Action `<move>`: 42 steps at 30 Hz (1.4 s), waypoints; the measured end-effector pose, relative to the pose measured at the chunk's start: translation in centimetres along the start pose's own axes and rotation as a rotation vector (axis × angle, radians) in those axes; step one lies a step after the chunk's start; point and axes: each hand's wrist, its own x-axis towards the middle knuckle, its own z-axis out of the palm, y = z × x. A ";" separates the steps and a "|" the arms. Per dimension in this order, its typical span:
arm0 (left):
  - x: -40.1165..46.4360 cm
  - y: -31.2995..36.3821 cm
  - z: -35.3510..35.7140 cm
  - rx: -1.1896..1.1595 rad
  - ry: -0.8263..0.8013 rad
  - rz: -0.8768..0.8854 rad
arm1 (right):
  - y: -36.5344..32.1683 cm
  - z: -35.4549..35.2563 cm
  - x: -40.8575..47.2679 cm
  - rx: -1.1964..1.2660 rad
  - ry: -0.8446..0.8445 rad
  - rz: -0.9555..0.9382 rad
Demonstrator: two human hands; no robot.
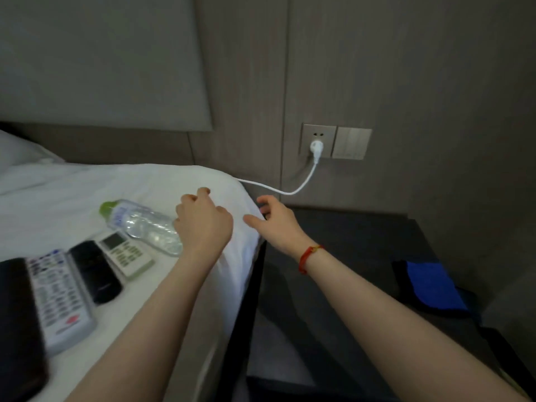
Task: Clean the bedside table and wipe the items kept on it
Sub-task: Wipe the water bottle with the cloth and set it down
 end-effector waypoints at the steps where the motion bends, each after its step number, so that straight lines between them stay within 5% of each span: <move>1: 0.7 -1.1 -0.9 0.008 -0.002 -0.036 | -0.7 1.3 0.3 -0.011 -0.030 -0.011; 6: 3.4 -5.6 -4.0 -0.128 -0.095 -0.206 | -4.0 7.6 1.3 -0.168 -0.229 -0.077; 10: 3.8 -7.4 -4.7 -0.459 -0.204 -0.316 | -6.0 9.9 1.8 -0.383 -0.343 -0.126; 20: 2.9 -8.2 -4.1 -0.581 -0.223 -0.239 | -6.3 12.1 2.1 -0.659 -0.216 -0.214; 25: 3.3 -8.1 -3.7 -0.689 -0.209 -0.318 | -6.3 10.4 2.4 -0.423 -0.167 -0.043; 31: 3.3 -6.4 -2.4 -0.850 -0.209 -0.481 | -5.3 5.3 0.9 0.472 -0.312 0.408; 37: 1.5 -1.8 -1.1 -1.170 -0.528 -0.700 | -1.5 0.3 -1.5 0.577 -0.343 0.400; 42: -1.5 3.1 0.7 -1.164 -0.691 -0.702 | 2.0 -4.3 -3.7 0.564 -0.351 0.267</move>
